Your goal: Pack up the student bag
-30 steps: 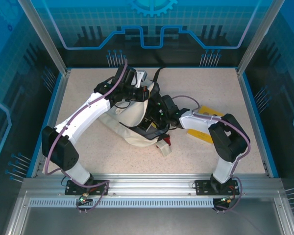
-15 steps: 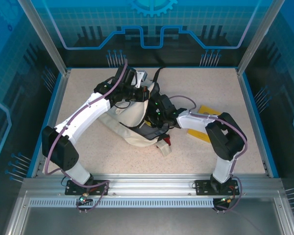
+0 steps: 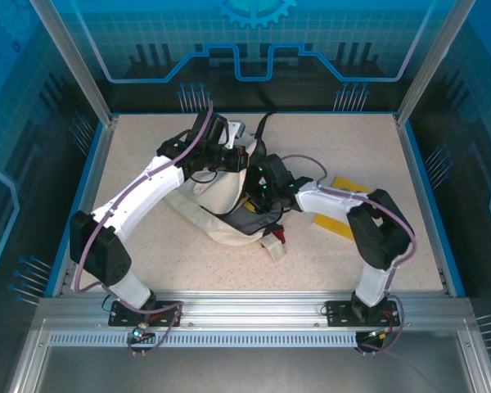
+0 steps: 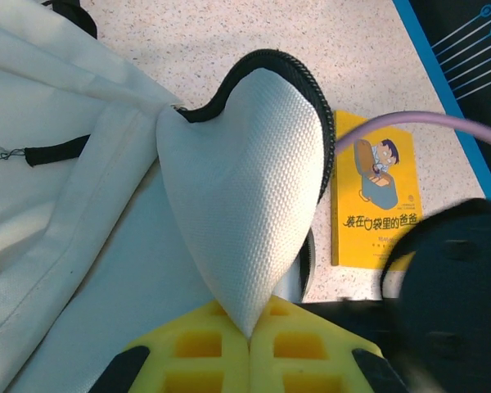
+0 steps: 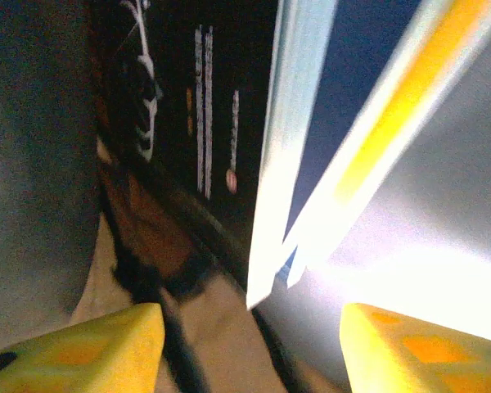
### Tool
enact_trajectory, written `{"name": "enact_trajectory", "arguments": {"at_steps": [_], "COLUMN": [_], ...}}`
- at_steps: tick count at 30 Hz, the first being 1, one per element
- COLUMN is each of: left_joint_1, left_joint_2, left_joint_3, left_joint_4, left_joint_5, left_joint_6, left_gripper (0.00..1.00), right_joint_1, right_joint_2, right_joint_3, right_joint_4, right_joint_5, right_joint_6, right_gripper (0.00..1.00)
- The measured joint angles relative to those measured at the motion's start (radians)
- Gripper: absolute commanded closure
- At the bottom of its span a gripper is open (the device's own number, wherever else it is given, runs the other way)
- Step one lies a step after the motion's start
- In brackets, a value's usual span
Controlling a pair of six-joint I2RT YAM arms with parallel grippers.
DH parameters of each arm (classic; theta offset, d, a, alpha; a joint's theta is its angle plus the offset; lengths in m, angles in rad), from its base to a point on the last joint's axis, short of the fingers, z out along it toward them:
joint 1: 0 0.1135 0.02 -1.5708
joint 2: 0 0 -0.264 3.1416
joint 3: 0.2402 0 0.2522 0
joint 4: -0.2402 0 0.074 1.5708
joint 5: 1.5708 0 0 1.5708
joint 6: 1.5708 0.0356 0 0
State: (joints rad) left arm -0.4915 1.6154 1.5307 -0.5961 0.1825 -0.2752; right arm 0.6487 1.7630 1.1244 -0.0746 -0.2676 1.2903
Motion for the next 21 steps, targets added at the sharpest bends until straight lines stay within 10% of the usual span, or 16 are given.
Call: {"name": "enact_trajectory", "arguments": {"at_steps": [11,19,21], "left_joint_1": [0.032,0.039,0.038], "left_joint_2": [-0.167,-0.242,-0.243], "left_joint_3": [-0.125,-0.131,-0.131], "left_joint_4": [-0.046,-0.140,-0.156], "left_joint_5": [-0.006,-0.006,-0.003], "left_joint_6": [0.055,0.101,0.107], "left_gripper": [1.00,0.99,0.82], "right_joint_1": [-0.045,-0.291,-0.333], "right_joint_2": [-0.414,-0.402,-0.352], "right_joint_3": [-0.027,-0.052,-0.051], "right_joint_4": [-0.382,-0.554,-0.572], "right_joint_5": [0.305,0.439,0.450], "right_joint_6": [-0.247,-0.380,-0.414], "right_gripper": [0.27,0.25,0.26]}}
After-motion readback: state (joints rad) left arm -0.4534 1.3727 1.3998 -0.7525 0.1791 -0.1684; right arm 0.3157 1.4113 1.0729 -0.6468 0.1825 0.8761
